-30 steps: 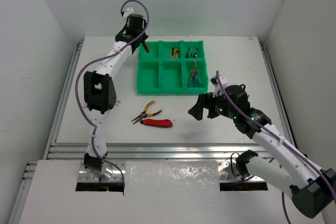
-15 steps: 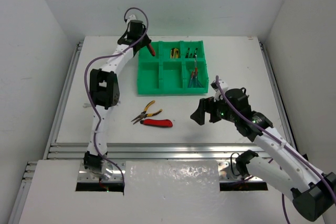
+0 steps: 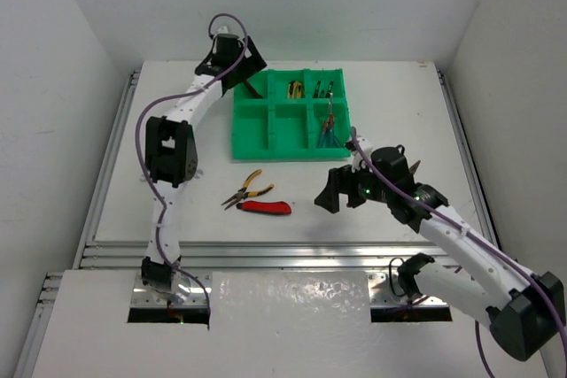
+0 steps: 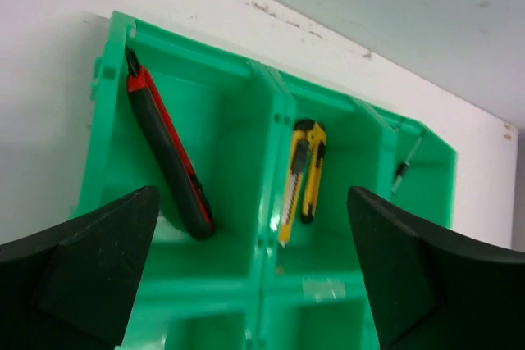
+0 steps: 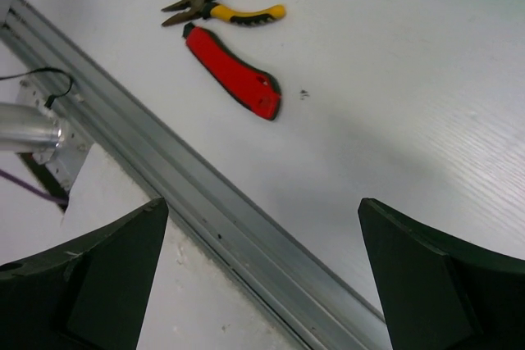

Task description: Sort the tools into containers

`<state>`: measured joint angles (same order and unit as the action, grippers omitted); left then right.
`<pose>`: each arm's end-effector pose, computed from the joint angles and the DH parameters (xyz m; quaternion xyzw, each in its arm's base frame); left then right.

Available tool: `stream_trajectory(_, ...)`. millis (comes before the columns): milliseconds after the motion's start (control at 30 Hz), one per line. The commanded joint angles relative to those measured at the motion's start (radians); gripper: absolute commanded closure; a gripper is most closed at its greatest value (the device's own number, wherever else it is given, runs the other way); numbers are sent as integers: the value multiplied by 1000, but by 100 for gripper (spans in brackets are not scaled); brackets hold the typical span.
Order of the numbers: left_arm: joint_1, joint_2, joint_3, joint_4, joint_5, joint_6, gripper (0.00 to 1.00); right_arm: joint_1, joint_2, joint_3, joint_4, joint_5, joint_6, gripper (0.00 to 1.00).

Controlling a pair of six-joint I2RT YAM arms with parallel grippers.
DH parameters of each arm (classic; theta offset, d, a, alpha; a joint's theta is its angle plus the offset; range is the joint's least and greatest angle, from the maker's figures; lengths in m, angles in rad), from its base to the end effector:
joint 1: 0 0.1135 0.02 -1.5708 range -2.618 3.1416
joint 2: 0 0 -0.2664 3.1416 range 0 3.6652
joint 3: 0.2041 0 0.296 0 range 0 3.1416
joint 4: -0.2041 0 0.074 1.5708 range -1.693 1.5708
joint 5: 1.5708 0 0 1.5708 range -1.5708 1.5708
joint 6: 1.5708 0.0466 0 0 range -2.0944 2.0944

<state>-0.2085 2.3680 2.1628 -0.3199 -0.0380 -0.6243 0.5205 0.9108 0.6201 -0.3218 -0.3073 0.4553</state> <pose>0.5980 -0.1247 0.2389 -0.1881 0.8456 -0.1869 0.4633 0.2085 0.1358 0.2303 -0.0991 0.8742 0.3335 0.3388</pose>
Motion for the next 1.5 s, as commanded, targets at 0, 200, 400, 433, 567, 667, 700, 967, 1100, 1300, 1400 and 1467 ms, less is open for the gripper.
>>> stream_trajectory(0, -2, -310, -50, 35, 12, 40, 3, 6, 104, 30, 137, -156, -33, 1)
stream_trajectory(200, -2, -775, -380, -42, -23, 80, 0, 237, 472, 275, 45, 55, -287, 4)
stream_trajectory(400, 3, -1295, -861, -56, -74, 116, 0, 400, 808, 533, -144, 249, -447, 24)
stream_trajectory(433, 3, -1394, -949, -61, -74, 118, 0, 414, 844, 578, -149, 296, -484, 21)
stream_trajectory(567, 4, -1559, -1095, -73, -16, 162, 0, 443, 967, 677, -180, 313, -549, 17)
stream_trajectory(667, 4, -1621, -1103, -149, -45, 212, 0, 443, 1026, 722, -189, 283, -578, 18)
stream_trajectory(700, 4, -1642, -1098, -194, -84, 234, 0, 443, 1043, 745, -210, 272, -589, 20)
stream_trajectory(967, 4, -1711, -1072, -281, -125, 298, 0, 443, 1149, 742, -264, 237, -586, 47)
stream_trajectory(1100, 3, -1725, -1078, -288, -89, 284, 0, 452, 1084, 663, -264, 165, -589, 76)
stream_trajectory(1300, 4, -1782, -1190, -213, 12, 164, 0, 457, 795, 468, -116, -1, -577, 84)
stream_trajectory(1400, 4, -1788, -1291, -130, 119, 56, 0, 451, 639, 370, 21, -33, -543, 84)
stream_trajectory(1467, 4, -1784, -1401, 8, 264, -43, 0, 434, 584, 336, 116, -18, -471, 81)
